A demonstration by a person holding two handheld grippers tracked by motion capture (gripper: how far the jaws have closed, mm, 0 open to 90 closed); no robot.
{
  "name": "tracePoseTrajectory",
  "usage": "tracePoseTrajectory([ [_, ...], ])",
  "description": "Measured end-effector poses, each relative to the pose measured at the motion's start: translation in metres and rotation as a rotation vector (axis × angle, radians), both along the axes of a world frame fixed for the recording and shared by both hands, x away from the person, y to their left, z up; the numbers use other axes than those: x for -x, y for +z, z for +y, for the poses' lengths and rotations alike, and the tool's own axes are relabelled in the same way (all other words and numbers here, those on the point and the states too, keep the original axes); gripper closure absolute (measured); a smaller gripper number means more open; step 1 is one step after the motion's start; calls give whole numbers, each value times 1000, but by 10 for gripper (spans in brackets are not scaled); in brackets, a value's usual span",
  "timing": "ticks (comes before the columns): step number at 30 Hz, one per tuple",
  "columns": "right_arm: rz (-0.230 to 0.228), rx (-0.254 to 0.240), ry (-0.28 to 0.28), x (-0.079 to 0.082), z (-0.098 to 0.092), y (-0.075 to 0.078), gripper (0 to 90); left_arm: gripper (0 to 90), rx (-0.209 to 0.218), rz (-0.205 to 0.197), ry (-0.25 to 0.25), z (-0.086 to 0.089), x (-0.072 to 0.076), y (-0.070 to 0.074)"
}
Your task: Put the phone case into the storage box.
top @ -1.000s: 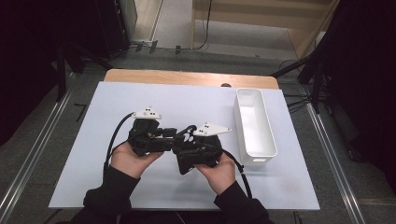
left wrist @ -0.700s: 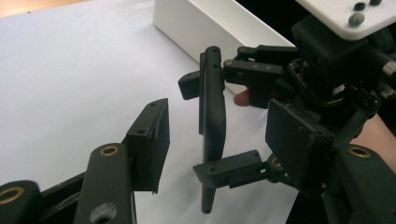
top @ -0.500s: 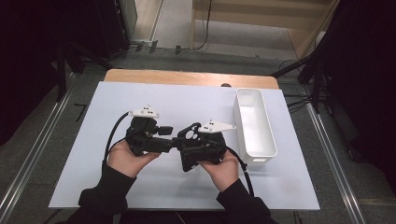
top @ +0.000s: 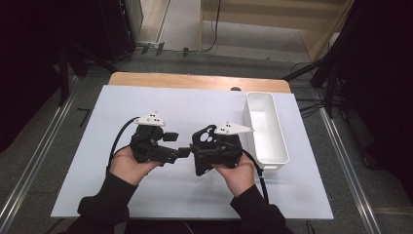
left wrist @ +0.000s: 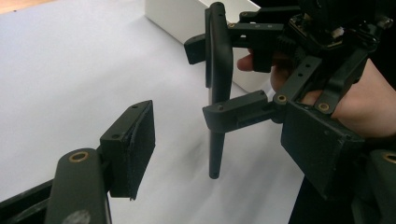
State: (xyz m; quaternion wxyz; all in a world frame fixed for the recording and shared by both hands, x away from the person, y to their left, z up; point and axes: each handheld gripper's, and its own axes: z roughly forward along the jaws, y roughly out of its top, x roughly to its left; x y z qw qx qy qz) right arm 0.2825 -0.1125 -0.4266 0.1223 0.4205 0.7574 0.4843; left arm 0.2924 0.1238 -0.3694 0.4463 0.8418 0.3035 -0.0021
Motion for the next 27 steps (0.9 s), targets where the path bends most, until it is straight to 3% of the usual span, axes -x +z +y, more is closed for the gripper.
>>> tracePoseTrajectory([
  [16,-2,10,1,-2,-6,2,124,224,17,-20,-24,10,-5,-32],
  [22,-5,13,1,-2,-7,3,124,224,18,-35,-72,20,-6,-44],
  [27,-10,12,8,-2,-8,4,123,224,-33,-56,-90,26,-4,-56],
])
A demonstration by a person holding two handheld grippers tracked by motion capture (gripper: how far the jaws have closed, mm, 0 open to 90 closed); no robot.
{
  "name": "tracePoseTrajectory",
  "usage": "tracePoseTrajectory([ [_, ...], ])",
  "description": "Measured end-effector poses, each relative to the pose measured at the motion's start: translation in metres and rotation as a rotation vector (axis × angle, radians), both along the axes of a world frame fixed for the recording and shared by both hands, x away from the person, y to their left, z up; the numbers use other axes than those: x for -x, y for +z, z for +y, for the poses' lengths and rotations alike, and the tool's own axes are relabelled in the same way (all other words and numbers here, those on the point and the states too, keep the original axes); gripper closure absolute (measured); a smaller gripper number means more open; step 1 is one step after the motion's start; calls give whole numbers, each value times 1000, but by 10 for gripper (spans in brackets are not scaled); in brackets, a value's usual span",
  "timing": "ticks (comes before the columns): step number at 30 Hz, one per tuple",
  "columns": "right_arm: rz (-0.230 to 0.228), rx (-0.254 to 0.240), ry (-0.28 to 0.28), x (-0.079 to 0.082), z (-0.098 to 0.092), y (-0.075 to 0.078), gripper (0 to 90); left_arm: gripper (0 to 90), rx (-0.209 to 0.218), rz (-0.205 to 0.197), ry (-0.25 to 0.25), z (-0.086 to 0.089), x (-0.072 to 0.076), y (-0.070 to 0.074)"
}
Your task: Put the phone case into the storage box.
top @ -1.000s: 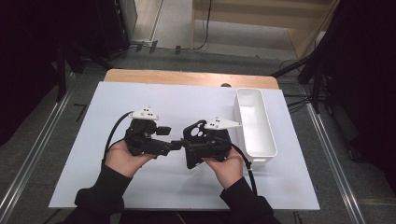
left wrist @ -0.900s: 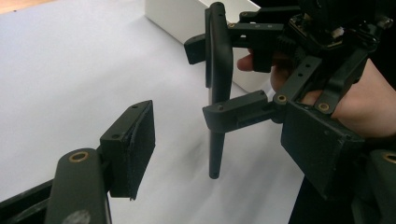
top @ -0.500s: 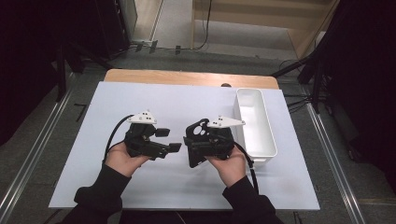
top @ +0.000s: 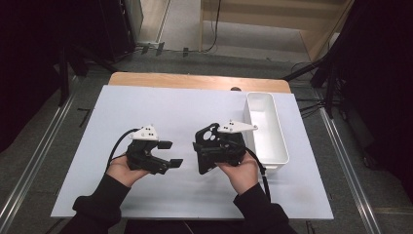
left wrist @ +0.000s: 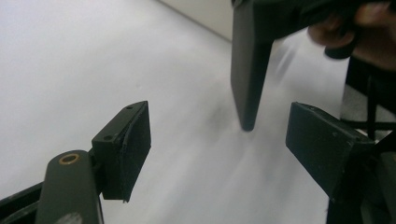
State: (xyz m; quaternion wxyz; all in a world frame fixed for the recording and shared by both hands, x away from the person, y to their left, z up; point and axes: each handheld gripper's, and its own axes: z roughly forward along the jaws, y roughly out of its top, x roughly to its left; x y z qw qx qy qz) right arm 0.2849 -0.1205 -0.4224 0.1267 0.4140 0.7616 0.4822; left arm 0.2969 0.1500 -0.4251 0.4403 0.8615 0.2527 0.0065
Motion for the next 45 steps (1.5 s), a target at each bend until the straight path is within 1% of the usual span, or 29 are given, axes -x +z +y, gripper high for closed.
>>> tracePoseTrajectory([
  [4,2,-6,1,1,0,1,124,224,-28,-1,-3,5,4,-7],
  [6,0,-6,7,0,-1,2,124,224,-30,6,-2,7,5,-11],
  [8,-1,-10,5,1,-2,3,124,224,-51,15,-5,10,7,-15],
  [9,1,-9,9,1,-2,4,124,225,-62,10,-7,11,9,-17],
  [13,-3,-12,13,1,-4,7,124,225,-77,15,-12,15,13,-23],
  [14,-4,-14,13,0,-4,8,124,225,-85,11,-13,16,13,-24],
  [16,-1,-14,14,1,-4,8,124,225,-95,16,-5,18,14,-27],
  [20,-6,-13,22,-1,-5,10,124,225,-93,29,14,23,15,-31],
  [21,-1,-16,23,-1,-5,10,123,225,-94,29,17,24,15,-31],
  [22,1,-17,23,-1,-5,11,124,225,-91,31,17,27,16,-32],
  [23,0,-19,26,-2,-6,11,124,225,-79,40,20,28,17,-33],
  [25,-1,-9,34,-4,-7,14,124,225,-86,48,18,32,19,-34],
  [29,1,-9,41,-7,-8,17,124,225,-108,56,26,39,23,-38],
  [35,-9,-2,62,-11,-12,24,124,225,-117,65,53,47,27,-40],
  [38,-7,-8,71,-13,-14,28,124,225,-117,63,61,50,28,-41],
  [45,-12,2,95,-17,-18,35,124,225,-123,74,92,58,29,-42],
])
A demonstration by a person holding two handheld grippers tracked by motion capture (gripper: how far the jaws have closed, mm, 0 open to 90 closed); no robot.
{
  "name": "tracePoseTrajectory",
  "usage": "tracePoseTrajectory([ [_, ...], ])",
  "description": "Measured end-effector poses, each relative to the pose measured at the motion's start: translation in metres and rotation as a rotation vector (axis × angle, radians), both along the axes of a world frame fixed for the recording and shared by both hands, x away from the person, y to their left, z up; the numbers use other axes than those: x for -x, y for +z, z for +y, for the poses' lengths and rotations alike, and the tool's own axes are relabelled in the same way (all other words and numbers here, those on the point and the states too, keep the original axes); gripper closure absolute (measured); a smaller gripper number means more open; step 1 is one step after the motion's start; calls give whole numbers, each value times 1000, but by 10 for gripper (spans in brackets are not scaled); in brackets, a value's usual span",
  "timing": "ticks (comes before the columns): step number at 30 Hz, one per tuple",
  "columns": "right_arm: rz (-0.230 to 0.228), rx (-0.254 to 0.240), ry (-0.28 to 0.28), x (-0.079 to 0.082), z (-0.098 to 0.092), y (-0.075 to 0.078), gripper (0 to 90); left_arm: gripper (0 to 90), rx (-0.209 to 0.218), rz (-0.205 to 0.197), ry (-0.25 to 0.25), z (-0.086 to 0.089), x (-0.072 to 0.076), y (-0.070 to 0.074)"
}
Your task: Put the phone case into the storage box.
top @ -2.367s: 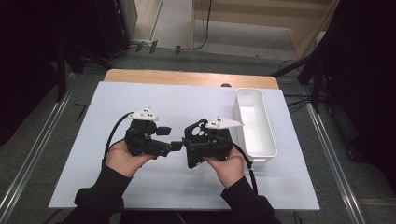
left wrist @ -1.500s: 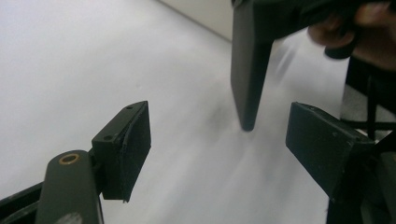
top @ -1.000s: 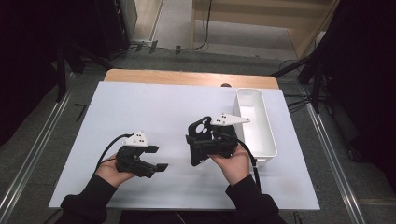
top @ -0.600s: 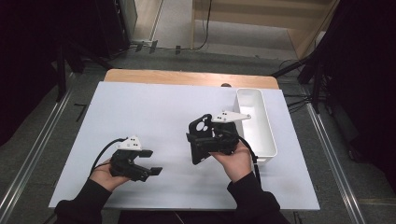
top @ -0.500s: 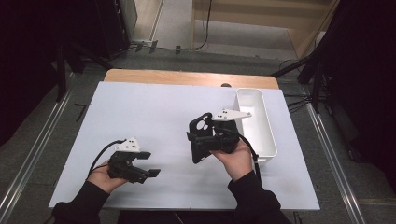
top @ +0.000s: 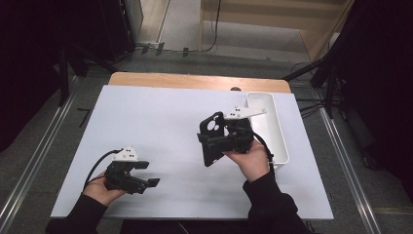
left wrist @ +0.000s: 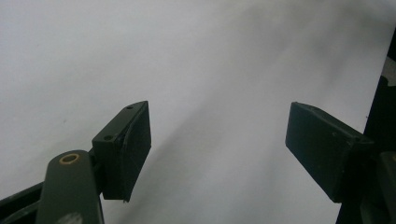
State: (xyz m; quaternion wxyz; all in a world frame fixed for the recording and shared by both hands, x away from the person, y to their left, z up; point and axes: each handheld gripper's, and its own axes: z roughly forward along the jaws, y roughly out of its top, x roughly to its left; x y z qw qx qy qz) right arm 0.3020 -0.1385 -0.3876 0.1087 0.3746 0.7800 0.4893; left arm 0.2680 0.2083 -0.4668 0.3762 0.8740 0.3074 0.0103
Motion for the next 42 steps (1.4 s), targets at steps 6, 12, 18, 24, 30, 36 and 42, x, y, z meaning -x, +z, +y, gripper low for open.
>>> tracePoseTrajectory([
  [6,10,-5,12,-4,-6,7,124,225,2,7,23,4,2,0],
  [12,15,-16,33,-8,-13,14,124,225,0,8,30,8,4,0],
  [18,4,-3,53,-10,-17,21,124,225,-4,9,43,11,6,-1],
  [24,3,-1,43,-11,-23,27,124,225,-7,9,41,12,7,-2],
  [30,-5,-15,20,-12,-35,34,125,225,-12,18,45,12,7,-2],
  [36,-14,-19,-17,-12,-48,40,125,225,-12,20,45,11,7,-3],
  [42,-16,-15,-57,-13,-60,43,125,225,-11,24,46,12,6,-3],
])
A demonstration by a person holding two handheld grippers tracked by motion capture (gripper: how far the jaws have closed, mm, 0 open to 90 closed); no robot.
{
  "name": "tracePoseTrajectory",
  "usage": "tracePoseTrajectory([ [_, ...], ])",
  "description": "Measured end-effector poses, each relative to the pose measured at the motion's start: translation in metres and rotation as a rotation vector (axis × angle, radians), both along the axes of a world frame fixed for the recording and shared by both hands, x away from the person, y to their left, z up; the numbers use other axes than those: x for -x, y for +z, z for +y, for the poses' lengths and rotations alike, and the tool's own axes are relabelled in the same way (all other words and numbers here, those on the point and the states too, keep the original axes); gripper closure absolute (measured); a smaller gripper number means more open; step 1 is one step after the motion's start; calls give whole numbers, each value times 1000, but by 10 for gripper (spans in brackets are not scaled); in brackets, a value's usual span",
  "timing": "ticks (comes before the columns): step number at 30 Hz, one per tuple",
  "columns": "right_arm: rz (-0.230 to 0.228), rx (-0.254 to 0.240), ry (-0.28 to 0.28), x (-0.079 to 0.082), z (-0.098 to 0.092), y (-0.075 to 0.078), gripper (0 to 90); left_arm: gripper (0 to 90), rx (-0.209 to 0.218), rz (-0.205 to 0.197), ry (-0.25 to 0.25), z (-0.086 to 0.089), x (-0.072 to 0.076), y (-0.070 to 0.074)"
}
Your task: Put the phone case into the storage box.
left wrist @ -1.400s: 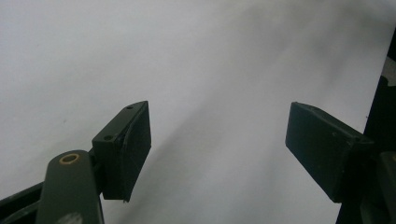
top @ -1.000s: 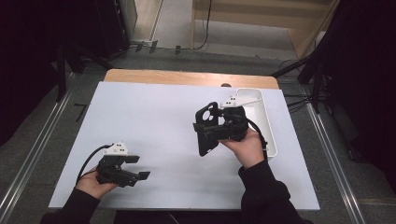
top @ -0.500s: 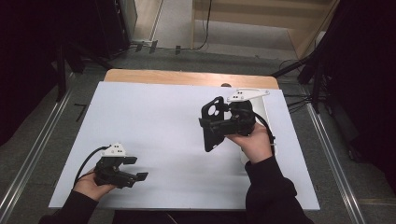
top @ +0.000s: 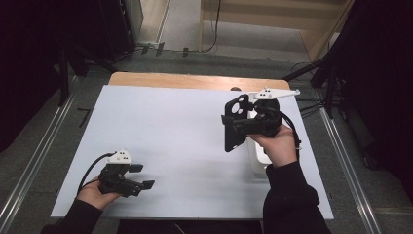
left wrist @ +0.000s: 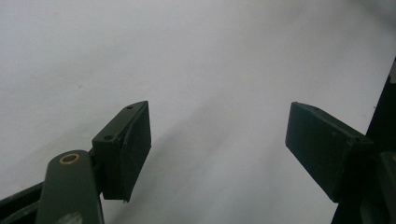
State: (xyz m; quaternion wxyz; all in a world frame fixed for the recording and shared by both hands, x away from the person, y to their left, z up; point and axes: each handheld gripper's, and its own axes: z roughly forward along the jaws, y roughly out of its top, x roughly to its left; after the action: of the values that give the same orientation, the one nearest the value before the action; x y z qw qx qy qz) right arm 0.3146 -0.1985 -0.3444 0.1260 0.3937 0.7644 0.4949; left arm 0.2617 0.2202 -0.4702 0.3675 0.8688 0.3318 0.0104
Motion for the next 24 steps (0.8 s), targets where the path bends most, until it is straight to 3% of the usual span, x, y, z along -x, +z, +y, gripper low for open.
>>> tracePoseTrajectory([
  [24,-28,-33,-182,5,-54,11,125,225,5,2,2,0,0,0],
])
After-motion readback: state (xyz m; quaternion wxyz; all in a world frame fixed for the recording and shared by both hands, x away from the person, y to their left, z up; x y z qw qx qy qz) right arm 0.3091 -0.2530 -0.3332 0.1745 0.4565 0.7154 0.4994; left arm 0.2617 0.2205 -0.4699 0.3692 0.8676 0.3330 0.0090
